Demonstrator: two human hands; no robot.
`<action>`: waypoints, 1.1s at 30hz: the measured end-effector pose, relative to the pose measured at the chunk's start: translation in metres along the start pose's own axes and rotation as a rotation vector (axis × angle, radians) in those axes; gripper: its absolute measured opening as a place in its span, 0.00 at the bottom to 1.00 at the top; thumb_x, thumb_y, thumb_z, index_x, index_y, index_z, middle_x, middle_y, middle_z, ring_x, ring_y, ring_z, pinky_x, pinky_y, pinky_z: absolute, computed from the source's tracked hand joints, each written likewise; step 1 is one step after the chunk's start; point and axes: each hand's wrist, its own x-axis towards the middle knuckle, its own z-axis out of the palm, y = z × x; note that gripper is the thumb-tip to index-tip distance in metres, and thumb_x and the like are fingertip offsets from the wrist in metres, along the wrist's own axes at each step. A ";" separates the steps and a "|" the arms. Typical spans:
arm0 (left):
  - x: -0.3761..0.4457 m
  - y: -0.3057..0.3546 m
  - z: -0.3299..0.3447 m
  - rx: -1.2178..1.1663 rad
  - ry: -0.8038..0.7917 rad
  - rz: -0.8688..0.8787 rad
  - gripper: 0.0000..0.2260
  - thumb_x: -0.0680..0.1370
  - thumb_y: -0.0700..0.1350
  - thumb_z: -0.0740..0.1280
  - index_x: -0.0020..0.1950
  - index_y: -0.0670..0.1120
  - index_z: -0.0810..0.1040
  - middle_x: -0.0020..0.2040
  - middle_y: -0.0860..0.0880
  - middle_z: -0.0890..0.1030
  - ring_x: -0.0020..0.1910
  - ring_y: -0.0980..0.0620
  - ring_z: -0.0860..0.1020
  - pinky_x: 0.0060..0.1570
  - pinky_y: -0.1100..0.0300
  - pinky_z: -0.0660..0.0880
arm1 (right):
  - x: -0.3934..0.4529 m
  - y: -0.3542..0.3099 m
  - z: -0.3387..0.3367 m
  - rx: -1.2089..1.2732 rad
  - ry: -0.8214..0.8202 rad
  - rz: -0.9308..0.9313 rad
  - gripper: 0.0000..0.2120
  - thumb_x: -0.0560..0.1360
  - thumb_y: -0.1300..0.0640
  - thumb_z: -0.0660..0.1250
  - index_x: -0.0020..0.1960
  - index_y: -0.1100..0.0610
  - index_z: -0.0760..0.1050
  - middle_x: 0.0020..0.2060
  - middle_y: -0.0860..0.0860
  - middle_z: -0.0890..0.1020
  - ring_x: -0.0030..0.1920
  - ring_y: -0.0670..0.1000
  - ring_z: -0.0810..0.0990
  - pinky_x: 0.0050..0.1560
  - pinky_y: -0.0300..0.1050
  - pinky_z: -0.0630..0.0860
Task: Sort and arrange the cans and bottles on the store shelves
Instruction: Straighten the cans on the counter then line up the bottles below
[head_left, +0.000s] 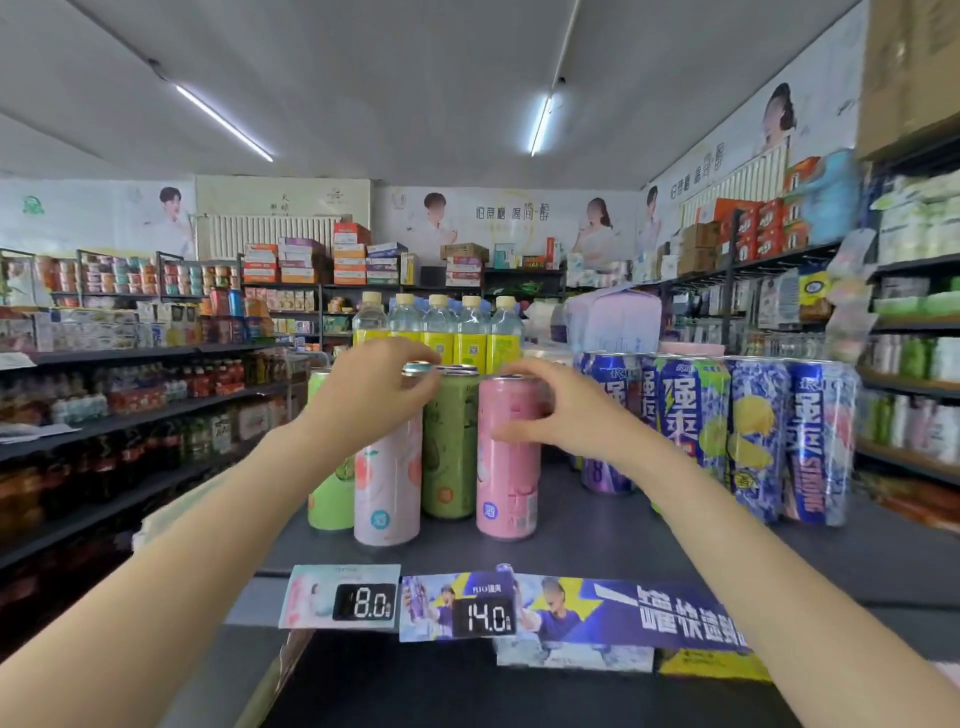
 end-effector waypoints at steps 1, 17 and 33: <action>-0.004 -0.001 0.004 0.027 0.021 0.007 0.14 0.78 0.47 0.63 0.62 0.45 0.77 0.60 0.46 0.78 0.58 0.47 0.75 0.57 0.56 0.70 | -0.004 0.002 0.006 -0.077 0.028 -0.015 0.27 0.67 0.56 0.75 0.64 0.50 0.71 0.58 0.48 0.76 0.54 0.46 0.75 0.53 0.39 0.71; -0.033 -0.006 0.041 0.041 0.257 0.023 0.16 0.68 0.33 0.69 0.55 0.41 0.77 0.52 0.43 0.74 0.53 0.42 0.68 0.53 0.55 0.64 | 0.000 0.049 0.038 -0.066 0.203 0.142 0.53 0.62 0.58 0.78 0.75 0.44 0.46 0.63 0.57 0.71 0.60 0.57 0.74 0.59 0.58 0.74; -0.032 0.001 0.047 -0.493 0.222 -0.105 0.26 0.74 0.40 0.69 0.68 0.48 0.63 0.62 0.56 0.66 0.63 0.59 0.65 0.62 0.66 0.61 | 0.015 0.062 0.062 -0.065 0.317 0.200 0.55 0.67 0.59 0.76 0.75 0.43 0.38 0.72 0.55 0.64 0.67 0.58 0.69 0.63 0.54 0.69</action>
